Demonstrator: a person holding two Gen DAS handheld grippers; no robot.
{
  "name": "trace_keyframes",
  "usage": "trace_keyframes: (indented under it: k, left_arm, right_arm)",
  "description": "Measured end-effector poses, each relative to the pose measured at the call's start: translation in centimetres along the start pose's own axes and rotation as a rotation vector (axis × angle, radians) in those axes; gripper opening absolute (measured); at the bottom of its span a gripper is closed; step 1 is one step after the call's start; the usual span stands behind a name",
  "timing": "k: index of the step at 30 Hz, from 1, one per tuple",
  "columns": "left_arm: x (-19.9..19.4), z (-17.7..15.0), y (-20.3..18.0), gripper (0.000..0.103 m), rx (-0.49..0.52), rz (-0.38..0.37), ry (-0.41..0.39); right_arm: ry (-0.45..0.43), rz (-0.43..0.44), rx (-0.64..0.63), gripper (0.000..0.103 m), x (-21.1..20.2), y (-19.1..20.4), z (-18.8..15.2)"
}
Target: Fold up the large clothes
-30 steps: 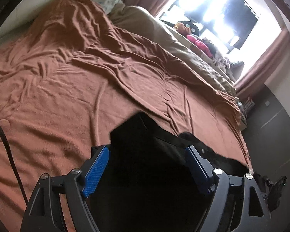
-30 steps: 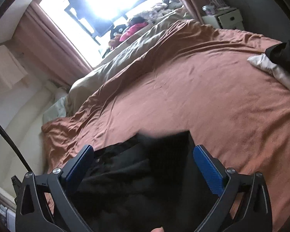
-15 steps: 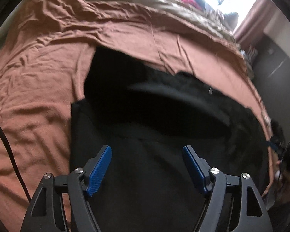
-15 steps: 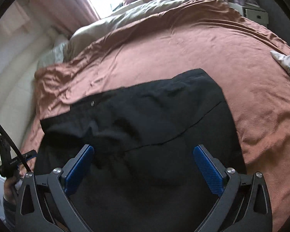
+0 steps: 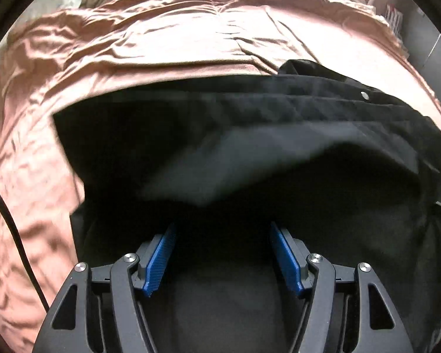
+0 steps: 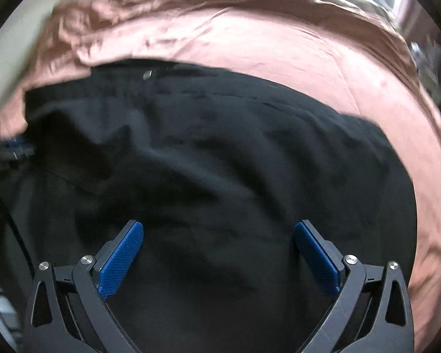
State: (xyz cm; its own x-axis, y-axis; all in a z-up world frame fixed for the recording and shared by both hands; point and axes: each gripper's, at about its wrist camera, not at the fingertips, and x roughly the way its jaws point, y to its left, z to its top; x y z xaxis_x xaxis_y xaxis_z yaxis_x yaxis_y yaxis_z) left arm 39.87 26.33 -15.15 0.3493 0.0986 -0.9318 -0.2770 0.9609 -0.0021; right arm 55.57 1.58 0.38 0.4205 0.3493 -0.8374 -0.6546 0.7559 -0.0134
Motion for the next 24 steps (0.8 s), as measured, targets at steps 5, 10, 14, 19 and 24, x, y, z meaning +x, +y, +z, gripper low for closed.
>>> trace_keyframes:
  k: [5,10,14,19,24]
  left_arm:
    - [0.2,1.4,0.4,0.067,-0.019,0.019,-0.017]
    - [-2.7,0.7,1.8,0.059,-0.047,-0.006,-0.087]
    - [-5.6,-1.1,3.6,0.059,-0.087,-0.023,-0.141]
    - [-9.1,-5.0,6.0,0.059,-0.166,-0.046,-0.185]
    - [-11.4,-10.1,7.7,0.059,-0.248,-0.079,-0.197]
  right_arm:
    - [-0.011,-0.115,-0.010,0.103,2.2,0.5,3.1]
    - [-0.065,-0.167,0.057,0.076,1.4,-0.1,4.6]
    - [-0.097,-0.078,0.087,0.070,-1.1,-0.2,3.2]
    - [-0.125,0.050,0.069,0.070,-5.4,0.2,-0.8]
    - [-0.153,0.144,0.059,0.070,-9.3,0.2,-4.8]
